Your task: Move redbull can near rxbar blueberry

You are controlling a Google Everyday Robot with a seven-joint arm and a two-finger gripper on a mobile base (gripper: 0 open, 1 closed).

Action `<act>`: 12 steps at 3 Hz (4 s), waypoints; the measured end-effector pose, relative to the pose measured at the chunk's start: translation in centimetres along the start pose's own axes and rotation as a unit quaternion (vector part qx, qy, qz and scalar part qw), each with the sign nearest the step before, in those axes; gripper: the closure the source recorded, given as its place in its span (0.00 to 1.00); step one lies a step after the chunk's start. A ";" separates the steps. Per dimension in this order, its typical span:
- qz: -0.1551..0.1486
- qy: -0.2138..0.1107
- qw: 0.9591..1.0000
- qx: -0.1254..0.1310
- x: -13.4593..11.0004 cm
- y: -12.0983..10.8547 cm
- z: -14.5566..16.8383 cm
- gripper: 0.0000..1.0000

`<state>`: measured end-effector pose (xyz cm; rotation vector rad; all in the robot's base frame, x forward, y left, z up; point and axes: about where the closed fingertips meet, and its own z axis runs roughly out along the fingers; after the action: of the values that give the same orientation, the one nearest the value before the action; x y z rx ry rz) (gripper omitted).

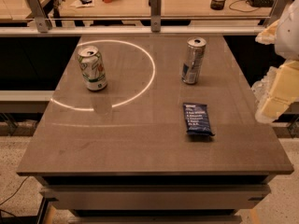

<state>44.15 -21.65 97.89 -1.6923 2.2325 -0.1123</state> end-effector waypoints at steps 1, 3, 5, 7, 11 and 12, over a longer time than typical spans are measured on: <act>0.056 -0.037 0.998 0.008 0.0 -1.5 0.7 0.00; 0.170 -0.182 0.968 0.039 -0.6 -4.9 3.2 0.00; 0.205 -0.293 0.932 0.056 -2.4 -7.3 7.0 0.00; 0.209 -0.370 0.904 0.045 -5.8 -11.1 10.6 0.00; 0.196 -0.407 0.892 0.031 -10.6 -16.0 14.0 0.18; 0.194 -0.410 0.890 0.034 -10.7 -16.1 14.1 0.41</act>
Offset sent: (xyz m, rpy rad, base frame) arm 0.0660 -0.0116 -0.0143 0.4759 -0.1377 -0.3474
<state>65.91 -14.26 91.14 -0.9387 1.7995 0.5192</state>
